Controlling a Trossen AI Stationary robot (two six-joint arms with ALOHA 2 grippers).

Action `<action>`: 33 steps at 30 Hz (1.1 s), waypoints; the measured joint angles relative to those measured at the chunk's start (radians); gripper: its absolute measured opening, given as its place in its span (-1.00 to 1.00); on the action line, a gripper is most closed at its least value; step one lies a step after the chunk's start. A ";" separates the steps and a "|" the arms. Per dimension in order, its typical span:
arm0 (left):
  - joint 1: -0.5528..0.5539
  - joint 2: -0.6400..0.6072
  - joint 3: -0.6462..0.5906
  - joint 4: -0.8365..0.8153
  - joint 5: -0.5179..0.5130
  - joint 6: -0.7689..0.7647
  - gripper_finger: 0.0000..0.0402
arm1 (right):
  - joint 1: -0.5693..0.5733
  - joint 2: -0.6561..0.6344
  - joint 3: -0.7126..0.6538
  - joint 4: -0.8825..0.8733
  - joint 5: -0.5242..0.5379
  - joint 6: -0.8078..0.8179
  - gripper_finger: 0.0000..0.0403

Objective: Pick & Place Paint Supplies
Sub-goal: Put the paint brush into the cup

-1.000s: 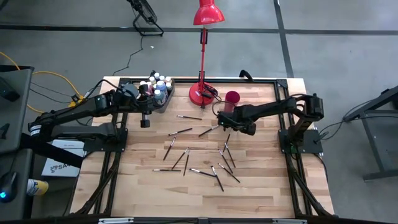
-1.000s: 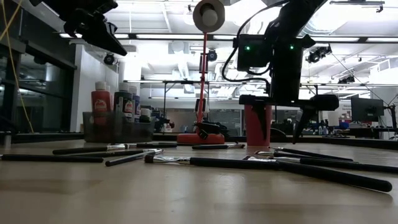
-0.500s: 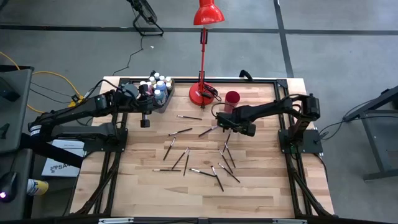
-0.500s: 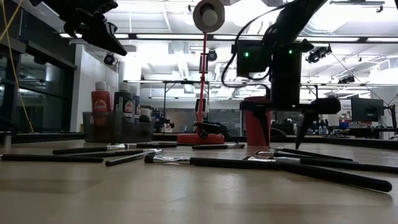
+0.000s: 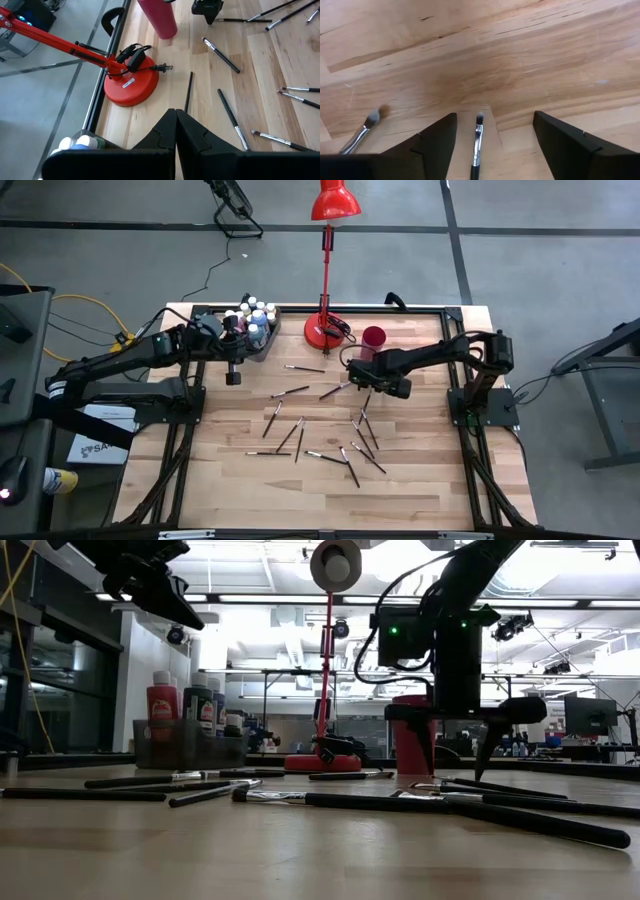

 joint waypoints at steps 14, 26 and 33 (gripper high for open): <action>0.000 0.000 0.000 0.000 0.000 0.000 -1.00 | 0.026 0.002 -0.002 -0.017 -0.006 -0.002 -0.32; 0.000 0.000 0.000 -0.001 0.000 0.000 -1.00 | 0.027 0.002 -0.002 -0.010 -0.040 -0.002 -0.57; 0.000 0.000 0.000 -0.001 0.000 0.000 -1.00 | 0.028 0.002 -0.002 -0.008 -0.037 -0.002 -0.70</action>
